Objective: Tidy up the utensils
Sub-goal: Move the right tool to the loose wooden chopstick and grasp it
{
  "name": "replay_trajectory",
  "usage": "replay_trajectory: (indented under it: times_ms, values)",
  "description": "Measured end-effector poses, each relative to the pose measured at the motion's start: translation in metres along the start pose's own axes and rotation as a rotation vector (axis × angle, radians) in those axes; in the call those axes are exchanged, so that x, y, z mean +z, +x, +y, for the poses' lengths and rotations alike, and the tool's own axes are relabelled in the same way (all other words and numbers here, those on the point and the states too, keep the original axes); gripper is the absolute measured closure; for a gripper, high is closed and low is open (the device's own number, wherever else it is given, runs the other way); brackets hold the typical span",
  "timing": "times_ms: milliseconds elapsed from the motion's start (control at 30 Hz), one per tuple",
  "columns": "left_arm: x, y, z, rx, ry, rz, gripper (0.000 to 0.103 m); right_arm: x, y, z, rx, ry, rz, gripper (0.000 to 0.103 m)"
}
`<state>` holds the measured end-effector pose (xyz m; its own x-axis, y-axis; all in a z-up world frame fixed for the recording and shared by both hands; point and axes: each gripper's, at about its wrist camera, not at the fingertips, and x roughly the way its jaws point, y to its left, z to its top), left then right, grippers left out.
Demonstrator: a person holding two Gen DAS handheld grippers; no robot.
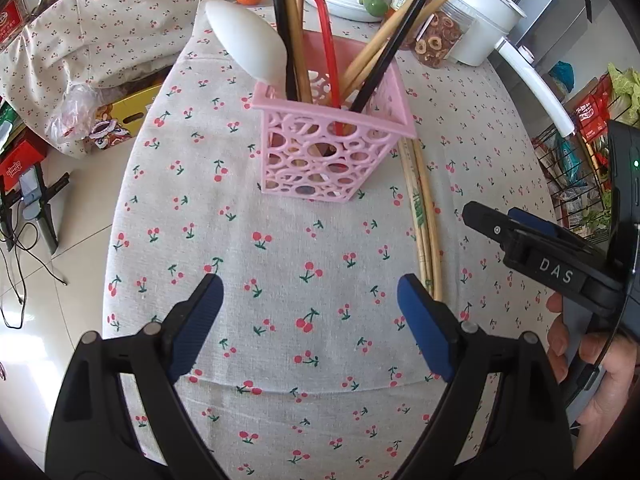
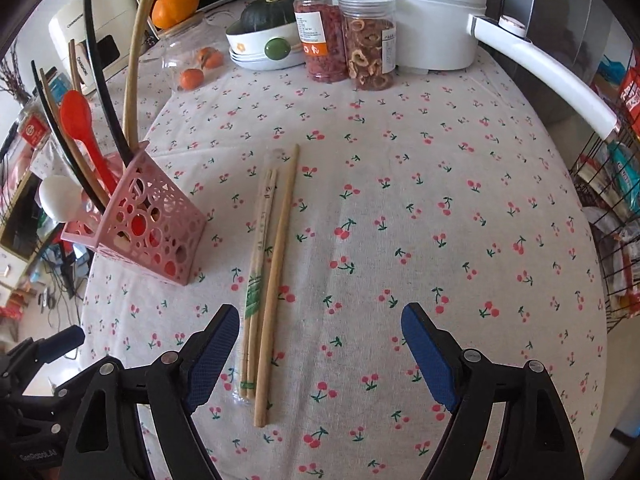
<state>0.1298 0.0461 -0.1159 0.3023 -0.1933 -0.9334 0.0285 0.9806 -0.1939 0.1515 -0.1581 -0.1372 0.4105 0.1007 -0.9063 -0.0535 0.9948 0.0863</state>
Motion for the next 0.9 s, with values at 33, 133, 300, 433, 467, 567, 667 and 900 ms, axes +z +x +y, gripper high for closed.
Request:
replay_trajectory:
  times_ms: [33,133,300,433,467,567,667,900]
  values:
    - [0.000,0.001,0.000,-0.004,0.001,0.004,0.014,0.001,0.004,-0.001,0.009,0.018,0.011,0.026]
    - [0.000,0.002,0.000,-0.009,0.007,0.006,0.014,0.006,0.015,-0.004,0.040,0.065,0.046,0.044]
    - [-0.001,0.002,0.001,-0.016,0.019,0.007,0.015,0.012,0.027,0.001,0.081,0.099,0.067,0.067]
    - [-0.001,0.000,0.001,-0.020,0.030,0.000,0.018,0.019,0.033,0.007,0.104,0.106,0.060,0.076]
    - [-0.001,0.000,0.000,-0.020,0.034,-0.003,0.019,0.021,0.036,0.009,0.105,0.104,0.061,0.079]
    - [-0.002,-0.001,-0.001,-0.003,0.055,-0.007,0.026,0.024,0.045,0.014,0.098,0.092,0.073,0.084]
    - [-0.003,0.000,-0.005,-0.001,0.076,-0.003,0.042,0.024,0.051,0.019,0.065,0.064,0.072,0.091]
    - [-0.010,0.014,-0.037,-0.004,0.188,0.022,0.065,0.016,0.041,0.001,0.022,0.057,0.111,0.095]
